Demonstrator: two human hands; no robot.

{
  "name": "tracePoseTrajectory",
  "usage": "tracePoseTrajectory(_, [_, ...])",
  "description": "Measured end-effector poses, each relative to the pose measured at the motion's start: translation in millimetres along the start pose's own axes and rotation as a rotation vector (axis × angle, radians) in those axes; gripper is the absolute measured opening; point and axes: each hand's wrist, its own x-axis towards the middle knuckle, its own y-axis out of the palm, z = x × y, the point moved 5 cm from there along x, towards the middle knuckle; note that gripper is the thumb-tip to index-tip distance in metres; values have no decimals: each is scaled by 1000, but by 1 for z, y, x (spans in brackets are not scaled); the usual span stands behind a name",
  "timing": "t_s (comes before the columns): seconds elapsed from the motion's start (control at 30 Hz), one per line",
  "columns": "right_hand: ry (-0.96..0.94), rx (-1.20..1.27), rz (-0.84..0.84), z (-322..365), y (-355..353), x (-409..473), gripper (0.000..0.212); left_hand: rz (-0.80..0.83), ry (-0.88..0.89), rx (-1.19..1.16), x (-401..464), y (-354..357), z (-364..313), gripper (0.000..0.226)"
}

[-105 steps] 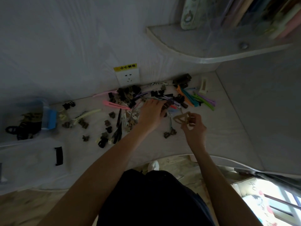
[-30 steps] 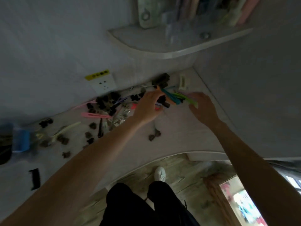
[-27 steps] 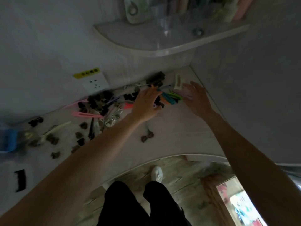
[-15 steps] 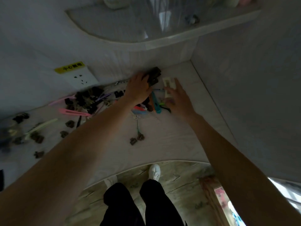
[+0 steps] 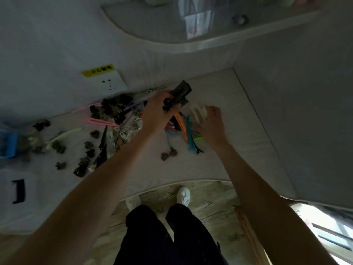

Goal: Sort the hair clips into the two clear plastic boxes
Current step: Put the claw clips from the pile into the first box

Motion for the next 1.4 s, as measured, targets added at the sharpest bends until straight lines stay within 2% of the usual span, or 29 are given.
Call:
tracePoseTrajectory(0.1, [-75,-111,2,18,8,1,57,-60,-43,-46,-24,-32,8,32])
tracePoseTrajectory(0.2, [-114,-223,-94,33,8,-3,34,-80,-197,-66,-43,-54,26,34])
tracePoseTrajectory(0.3, [-191,-272,-155,61,14,-14,32,-74,-404,-164,-68,-83,55,35])
tracePoseTrajectory(0.43, [-337,-101,-184,107,31,-42,36,-57,-615,-463,-104,-118,95,36])
tracePoseTrajectory(0.5, [-287,31,-111,129,50,-57,34,-99,-711,-719,-118,-138,107,36])
tracePoseTrajectory(0.6, [73,448,83,155,106,-79,26,-242,-768,-878,-139,-187,131,33])
tracePoseTrajectory(0.67, [296,642,176,166,142,-94,17,-341,-708,-805,-151,-223,147,27])
tracePoseTrajectory(0.73, [364,749,294,198,182,-104,18,-431,-626,-574,-163,-278,173,24])
tracePoseTrajectory(0.87, [302,676,488,260,241,-113,16,-424,-593,-34,-177,-366,217,32])
tracePoseTrajectory(1.0, [159,590,532,322,288,-112,20,-216,-755,306,-183,-416,272,34])
tracePoseTrajectory(1.1, [-18,482,504,359,309,-111,26,-61,-749,341,-187,-421,298,35])
tracePoseTrajectory(1.2, [-175,357,499,389,326,-108,36,46,-654,307,-191,-422,313,36])
tracePoseTrajectory(1.3, [-310,228,506,409,338,-105,42,15,-527,342,-195,-429,321,37])
tracePoseTrajectory(1.4, [-518,-4,478,420,347,-107,46,-44,-397,307,-191,-426,313,33])
